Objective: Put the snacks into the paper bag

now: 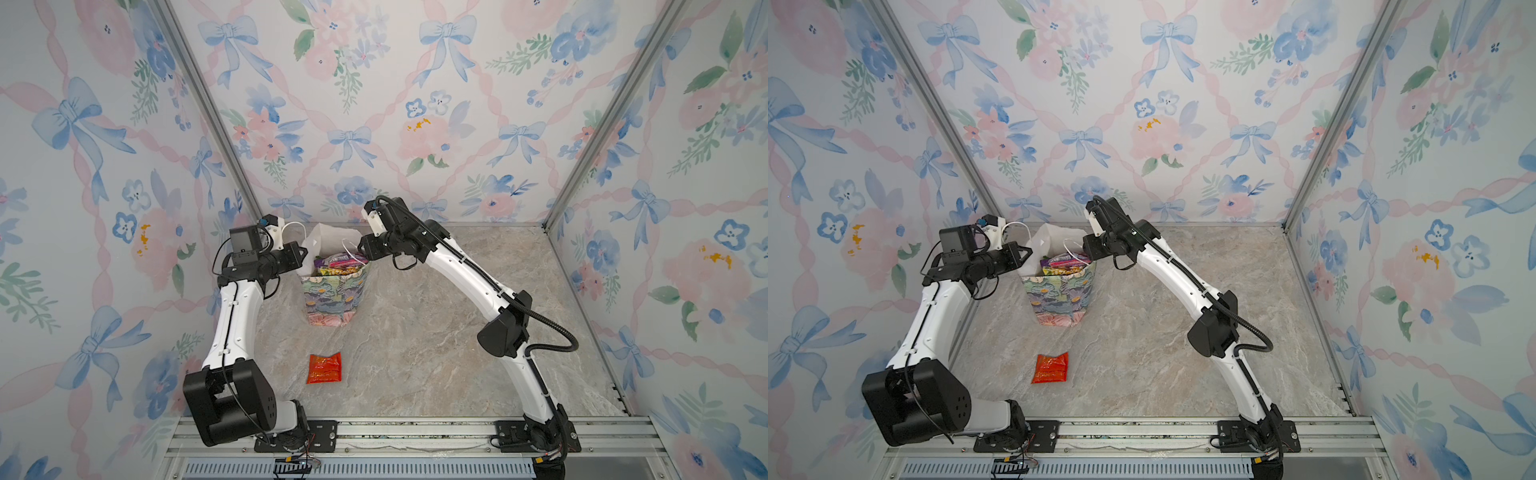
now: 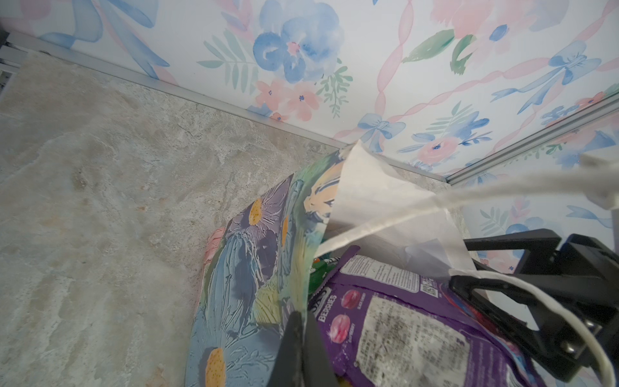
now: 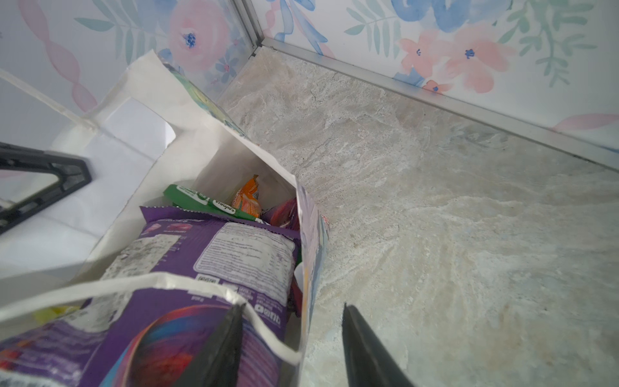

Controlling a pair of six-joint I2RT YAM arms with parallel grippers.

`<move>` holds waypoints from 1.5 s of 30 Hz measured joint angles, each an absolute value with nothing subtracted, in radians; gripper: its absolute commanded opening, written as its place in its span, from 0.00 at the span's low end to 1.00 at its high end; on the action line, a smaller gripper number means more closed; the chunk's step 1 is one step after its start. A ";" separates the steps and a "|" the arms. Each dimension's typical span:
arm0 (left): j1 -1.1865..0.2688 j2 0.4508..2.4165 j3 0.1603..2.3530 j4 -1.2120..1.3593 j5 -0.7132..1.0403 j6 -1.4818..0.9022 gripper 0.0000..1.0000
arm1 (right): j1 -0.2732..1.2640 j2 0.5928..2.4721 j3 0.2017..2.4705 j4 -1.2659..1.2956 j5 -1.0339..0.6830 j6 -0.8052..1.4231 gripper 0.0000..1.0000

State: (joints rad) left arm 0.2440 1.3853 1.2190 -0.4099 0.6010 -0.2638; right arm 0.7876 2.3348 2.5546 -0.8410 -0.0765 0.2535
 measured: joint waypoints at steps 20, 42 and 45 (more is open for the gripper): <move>0.193 1.414 1.251 -0.417 0.683 -0.284 0.00 | 0.790 2.404 2.659 -0.891 -0.076 0.231 0.00; 0.080 1.464 1.304 -0.456 0.701 -0.319 0.00 | 0.721 2.066 2.320 -0.937 -0.004 0.198 0.44; 0.080 1.465 1.304 -0.451 0.704 -0.319 0.00 | 0.701 1.996 2.212 -0.875 -0.018 0.209 0.55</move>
